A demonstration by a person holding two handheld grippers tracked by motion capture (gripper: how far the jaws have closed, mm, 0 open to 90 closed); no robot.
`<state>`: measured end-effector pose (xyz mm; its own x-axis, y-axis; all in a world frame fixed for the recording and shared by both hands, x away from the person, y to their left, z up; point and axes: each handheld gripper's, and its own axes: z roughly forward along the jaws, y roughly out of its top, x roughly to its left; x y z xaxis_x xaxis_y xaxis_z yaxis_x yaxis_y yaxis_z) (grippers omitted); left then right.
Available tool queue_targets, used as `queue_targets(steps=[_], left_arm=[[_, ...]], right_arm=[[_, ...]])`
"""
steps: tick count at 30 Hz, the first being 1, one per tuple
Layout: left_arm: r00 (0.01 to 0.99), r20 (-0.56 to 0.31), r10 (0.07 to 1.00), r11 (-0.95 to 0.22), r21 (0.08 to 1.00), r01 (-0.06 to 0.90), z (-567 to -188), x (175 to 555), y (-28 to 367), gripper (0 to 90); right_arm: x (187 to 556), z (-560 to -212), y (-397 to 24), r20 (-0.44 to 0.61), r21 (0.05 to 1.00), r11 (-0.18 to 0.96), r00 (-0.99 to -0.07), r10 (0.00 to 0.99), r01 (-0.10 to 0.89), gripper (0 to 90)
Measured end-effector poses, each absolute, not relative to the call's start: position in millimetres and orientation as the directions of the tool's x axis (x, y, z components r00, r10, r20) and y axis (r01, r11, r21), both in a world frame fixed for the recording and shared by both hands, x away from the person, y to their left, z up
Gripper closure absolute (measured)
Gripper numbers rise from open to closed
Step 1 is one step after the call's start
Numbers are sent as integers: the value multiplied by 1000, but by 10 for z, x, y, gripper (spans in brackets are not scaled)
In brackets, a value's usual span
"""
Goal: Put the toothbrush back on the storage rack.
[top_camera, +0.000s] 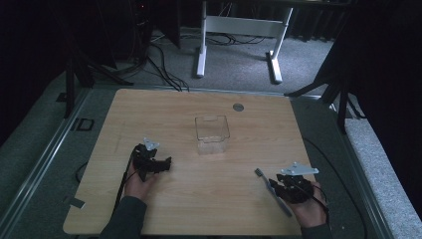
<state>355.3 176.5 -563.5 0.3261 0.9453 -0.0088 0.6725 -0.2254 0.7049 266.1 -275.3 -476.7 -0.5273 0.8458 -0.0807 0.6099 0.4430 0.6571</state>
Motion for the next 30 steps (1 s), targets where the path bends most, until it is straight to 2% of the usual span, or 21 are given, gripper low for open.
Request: queue_targets(steps=[30], left_arm=[[326,-9,945,-225,705,673,-5635,3553,1766,108]], right_arm=[[2799,-4804,-2658,-53,573,490,-567,822,657,652]])
